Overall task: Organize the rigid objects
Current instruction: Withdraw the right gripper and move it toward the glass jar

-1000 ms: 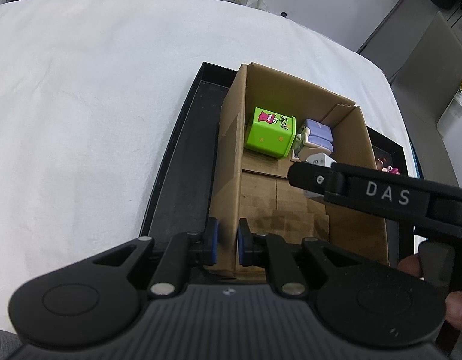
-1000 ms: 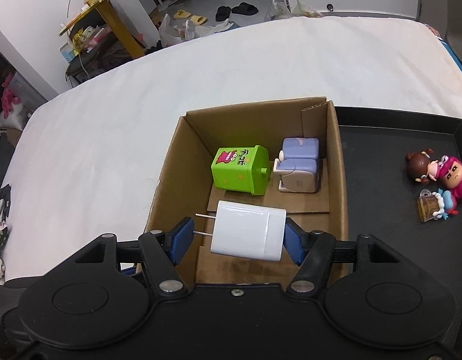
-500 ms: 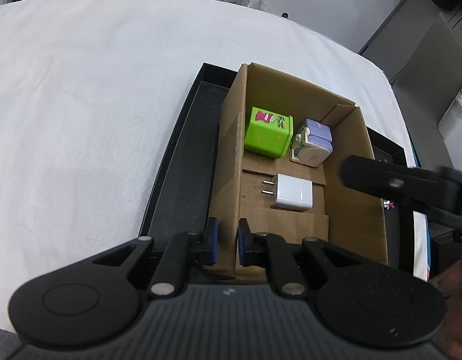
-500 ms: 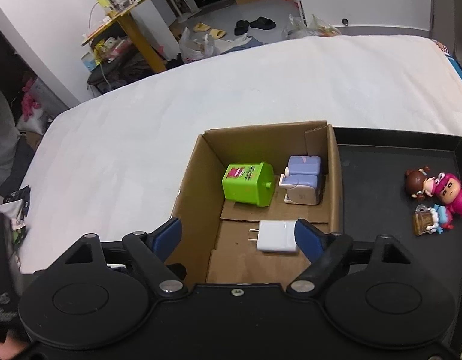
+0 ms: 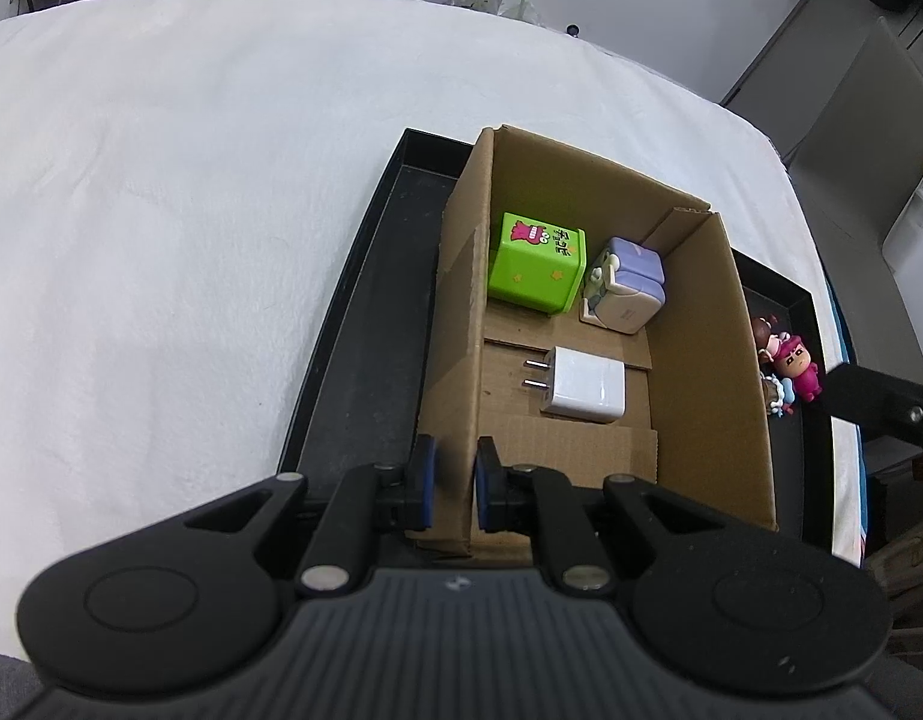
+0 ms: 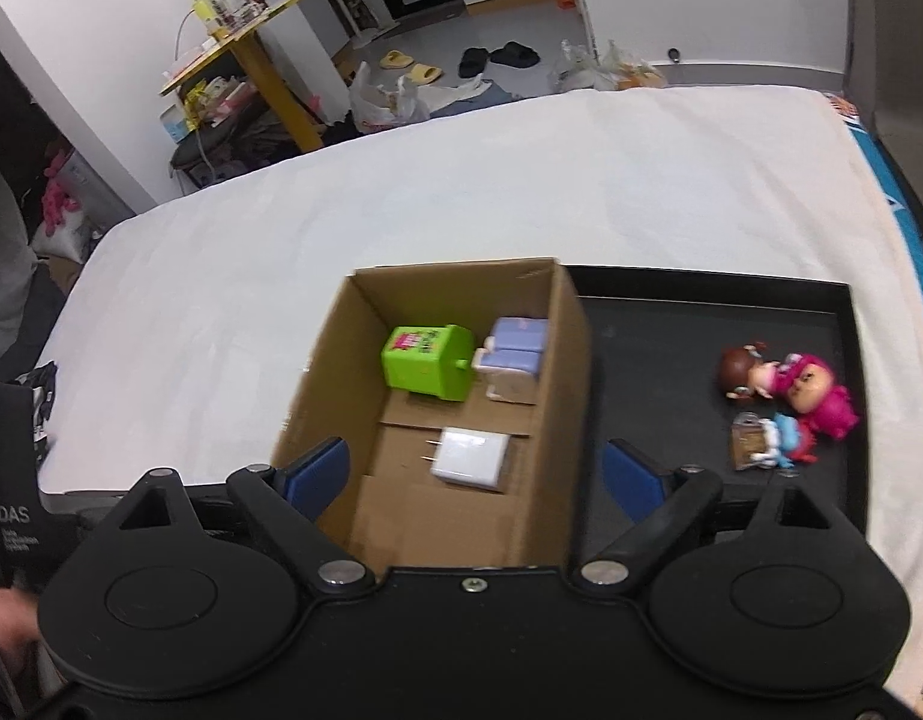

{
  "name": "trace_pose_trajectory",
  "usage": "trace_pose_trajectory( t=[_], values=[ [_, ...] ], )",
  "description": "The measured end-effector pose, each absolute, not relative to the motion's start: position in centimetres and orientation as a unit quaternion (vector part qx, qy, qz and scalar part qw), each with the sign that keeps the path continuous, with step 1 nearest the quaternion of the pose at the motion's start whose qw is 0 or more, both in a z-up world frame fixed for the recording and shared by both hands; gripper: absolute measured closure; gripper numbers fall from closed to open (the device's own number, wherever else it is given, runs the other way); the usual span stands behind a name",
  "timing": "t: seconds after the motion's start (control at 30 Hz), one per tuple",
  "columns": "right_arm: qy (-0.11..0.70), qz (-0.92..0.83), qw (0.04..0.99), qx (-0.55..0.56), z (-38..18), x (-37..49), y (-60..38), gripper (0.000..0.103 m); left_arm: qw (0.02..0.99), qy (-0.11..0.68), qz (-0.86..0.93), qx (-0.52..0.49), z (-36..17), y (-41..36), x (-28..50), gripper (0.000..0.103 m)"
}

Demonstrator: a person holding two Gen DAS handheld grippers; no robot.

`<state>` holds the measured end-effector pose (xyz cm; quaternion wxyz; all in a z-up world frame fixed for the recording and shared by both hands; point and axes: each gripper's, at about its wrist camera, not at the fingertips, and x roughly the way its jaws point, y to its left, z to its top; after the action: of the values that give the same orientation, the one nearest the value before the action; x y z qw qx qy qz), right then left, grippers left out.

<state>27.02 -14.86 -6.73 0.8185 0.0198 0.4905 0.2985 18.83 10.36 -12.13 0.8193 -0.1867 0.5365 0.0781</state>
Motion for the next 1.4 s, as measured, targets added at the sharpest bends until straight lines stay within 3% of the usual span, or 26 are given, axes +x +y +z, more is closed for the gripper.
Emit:
trace_pose_trajectory(
  t=[0.23, 0.37, 0.67, 0.97, 1.1, 1.4],
  values=[
    [0.488, 0.285, 0.825, 0.016, -6.5, 27.5, -17.6, 0.011, 0.819, 0.538, 0.081, -0.181, -12.1, 10.1, 18.9, 0.092],
    [0.483, 0.283, 0.829, 0.008, -6.1, 27.8, -18.7, 0.003, 0.819, 0.539, 0.080, -0.179, -12.1, 10.1, 18.9, 0.092],
    [0.489, 0.262, 0.832, 0.000, -6.1, 30.1, -22.0, 0.002, 0.819, 0.540, 0.084, -0.175, -12.0, 9.8, 19.1, 0.092],
    [0.497, 0.256, 0.829, 0.005, -9.4, 31.4, -24.0, 0.001, 0.818, 0.543, 0.087, -0.171, -12.0, 9.5, 19.3, 0.092],
    [0.503, 0.253, 0.826, -0.008, -10.2, 32.0, -24.0, 0.004, 0.817, 0.544, 0.086, -0.169, -12.1, 9.5, 19.3, 0.092],
    [0.535, 0.234, 0.811, -0.019, -13.1, 33.6, -23.8, 0.021, 0.818, 0.544, 0.083, -0.168, -12.2, 9.6, 19.3, 0.092]
  ],
)
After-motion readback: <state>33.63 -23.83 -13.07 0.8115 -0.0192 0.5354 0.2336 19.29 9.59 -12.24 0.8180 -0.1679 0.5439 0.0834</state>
